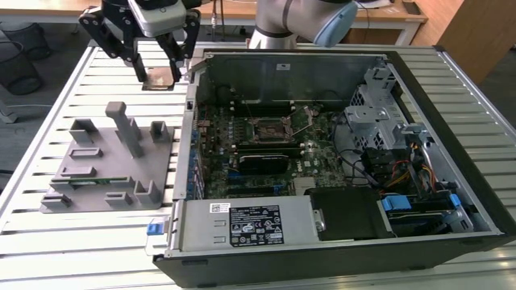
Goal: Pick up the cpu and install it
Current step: 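Pick up the cpu and move it towards the insertion slot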
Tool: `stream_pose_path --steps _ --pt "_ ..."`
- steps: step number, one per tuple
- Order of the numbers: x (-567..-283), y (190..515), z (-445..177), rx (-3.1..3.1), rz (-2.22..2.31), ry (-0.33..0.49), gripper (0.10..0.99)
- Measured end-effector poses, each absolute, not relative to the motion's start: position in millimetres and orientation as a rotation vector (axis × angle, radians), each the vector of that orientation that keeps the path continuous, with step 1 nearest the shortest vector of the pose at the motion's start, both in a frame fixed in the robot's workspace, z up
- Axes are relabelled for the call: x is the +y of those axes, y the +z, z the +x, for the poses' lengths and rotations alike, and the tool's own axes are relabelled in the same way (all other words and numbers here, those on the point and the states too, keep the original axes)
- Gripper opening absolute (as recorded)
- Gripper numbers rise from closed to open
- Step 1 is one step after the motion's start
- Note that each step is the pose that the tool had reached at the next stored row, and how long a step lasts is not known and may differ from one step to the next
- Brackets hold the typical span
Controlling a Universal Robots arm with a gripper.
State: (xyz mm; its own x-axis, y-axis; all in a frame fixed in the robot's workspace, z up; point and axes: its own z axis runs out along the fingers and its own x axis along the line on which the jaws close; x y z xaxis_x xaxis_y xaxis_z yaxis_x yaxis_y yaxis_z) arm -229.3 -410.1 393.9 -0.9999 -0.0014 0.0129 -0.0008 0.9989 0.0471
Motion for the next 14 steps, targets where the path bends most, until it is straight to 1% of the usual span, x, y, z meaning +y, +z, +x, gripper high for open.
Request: stream_pose_path --steps 14 --pt "-410 393 -198 -3.128 0.002 -0.074 0.529"
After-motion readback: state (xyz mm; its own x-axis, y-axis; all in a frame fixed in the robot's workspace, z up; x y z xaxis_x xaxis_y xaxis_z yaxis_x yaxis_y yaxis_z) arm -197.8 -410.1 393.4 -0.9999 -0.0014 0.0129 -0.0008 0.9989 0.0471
